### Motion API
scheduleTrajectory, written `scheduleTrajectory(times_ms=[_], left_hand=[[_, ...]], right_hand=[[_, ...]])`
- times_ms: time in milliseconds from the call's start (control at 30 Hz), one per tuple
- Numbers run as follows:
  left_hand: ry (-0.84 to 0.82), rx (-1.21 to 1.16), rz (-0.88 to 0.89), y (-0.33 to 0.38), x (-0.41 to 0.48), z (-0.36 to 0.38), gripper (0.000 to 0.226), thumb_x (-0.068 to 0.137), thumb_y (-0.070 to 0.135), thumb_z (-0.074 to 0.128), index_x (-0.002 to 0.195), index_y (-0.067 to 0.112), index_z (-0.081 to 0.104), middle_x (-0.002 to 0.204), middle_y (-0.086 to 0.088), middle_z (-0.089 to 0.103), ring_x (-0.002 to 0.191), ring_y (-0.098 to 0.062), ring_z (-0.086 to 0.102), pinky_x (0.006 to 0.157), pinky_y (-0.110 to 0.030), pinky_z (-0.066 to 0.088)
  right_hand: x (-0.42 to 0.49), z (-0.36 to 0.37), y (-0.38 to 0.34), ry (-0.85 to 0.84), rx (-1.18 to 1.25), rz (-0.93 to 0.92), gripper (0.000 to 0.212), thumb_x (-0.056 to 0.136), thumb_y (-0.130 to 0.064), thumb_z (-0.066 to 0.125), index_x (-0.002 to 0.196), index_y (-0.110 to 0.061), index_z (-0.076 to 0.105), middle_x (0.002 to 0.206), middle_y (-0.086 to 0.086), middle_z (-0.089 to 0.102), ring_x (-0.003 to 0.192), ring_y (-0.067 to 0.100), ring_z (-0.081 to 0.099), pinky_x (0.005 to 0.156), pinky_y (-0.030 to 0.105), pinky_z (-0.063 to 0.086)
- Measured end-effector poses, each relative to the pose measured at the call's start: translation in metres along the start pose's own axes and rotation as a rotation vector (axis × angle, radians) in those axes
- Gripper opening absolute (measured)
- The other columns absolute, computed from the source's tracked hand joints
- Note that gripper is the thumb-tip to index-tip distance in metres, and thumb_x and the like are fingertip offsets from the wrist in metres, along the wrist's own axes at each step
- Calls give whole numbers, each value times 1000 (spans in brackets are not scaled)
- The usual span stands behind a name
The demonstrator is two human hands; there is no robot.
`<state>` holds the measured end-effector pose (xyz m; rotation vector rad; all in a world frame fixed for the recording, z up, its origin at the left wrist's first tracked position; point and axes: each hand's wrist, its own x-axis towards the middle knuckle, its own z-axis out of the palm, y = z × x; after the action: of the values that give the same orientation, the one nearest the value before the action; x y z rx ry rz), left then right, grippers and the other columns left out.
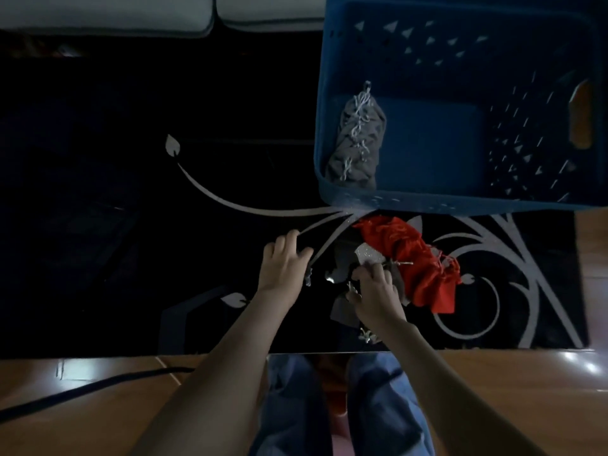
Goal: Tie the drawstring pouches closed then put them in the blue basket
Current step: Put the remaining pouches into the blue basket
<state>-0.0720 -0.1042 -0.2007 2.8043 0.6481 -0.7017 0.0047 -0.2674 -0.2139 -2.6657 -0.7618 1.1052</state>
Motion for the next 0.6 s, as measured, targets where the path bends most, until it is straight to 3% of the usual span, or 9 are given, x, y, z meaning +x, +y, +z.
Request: scheduleTrajectory(times_ms=[100, 167, 233, 300, 367, 433, 533, 600], left_hand=[[-48, 82, -16, -1, 6, 10, 40, 88, 16, 57, 127, 17, 45, 141, -7, 31, 126, -26, 32, 105, -38, 27], [-114, -8, -46, -2, 6, 16, 34, 90, 24, 57, 121, 14, 48, 132, -7, 39, 120, -26, 39, 100, -37, 32], [-196, -413, -180, -1, 4, 13, 31, 91, 31, 59, 112, 11, 49, 116, -7, 47, 104, -25, 51, 85, -32, 41], [-279, -914, -355, 3, 2, 9, 19, 93, 25, 59, 101, 11, 48, 99, -5, 54, 86, -18, 56, 69, -27, 45], [-293, -1358, -510, 8, 1, 10, 6, 95, 11, 55, 99, 7, 53, 108, -15, 60, 90, -22, 60, 73, -30, 52], [-328, -1646, -593, 15, -2, 10, 18, 96, 2, 50, 113, -2, 53, 120, -21, 58, 102, -29, 61, 78, -33, 54], [-320, -1665, -547, 23, -3, 7, 20, 98, -1, 44, 113, 2, 56, 105, -11, 62, 96, -23, 61, 71, -22, 54], [-249, -1579, -540, 25, 1, 11, 20, 97, 2, 46, 104, 11, 62, 103, -10, 65, 96, -24, 64, 76, -26, 56]], right_hand=[[7, 6, -1, -12, -2, -72, 17, 94, -20, 52, 109, -14, 52, 123, 4, 48, 115, 24, 43, 94, 37, 38], [8, 10, 0, -16, 133, -67, 8, 91, -14, 54, 99, -14, 51, 105, 2, 55, 101, 22, 51, 85, 34, 40], [7, 9, 1, -3, 370, -1, 11, 87, -6, 56, 91, -15, 51, 91, 1, 57, 86, 20, 55, 72, 27, 43], [4, 2, 0, 62, 635, 71, 20, 85, 1, 58, 87, -18, 53, 83, -3, 58, 77, 10, 55, 65, 14, 41], [1, -10, -3, 111, 875, 90, 27, 83, 4, 63, 85, -22, 55, 81, -5, 58, 76, 5, 56, 70, 11, 43], [0, -25, -8, 81, 1033, 52, 28, 82, 8, 63, 86, -19, 58, 84, 0, 60, 80, 10, 58, 76, 21, 47], [-1, -42, -11, -20, 1054, -36, 21, 84, 7, 62, 88, -14, 60, 85, 2, 63, 78, 6, 61, 72, 17, 48], [0, -48, -10, -101, 1043, -54, 14, 87, 2, 61, 93, -11, 60, 84, -2, 64, 73, 1, 62, 66, 12, 47]])
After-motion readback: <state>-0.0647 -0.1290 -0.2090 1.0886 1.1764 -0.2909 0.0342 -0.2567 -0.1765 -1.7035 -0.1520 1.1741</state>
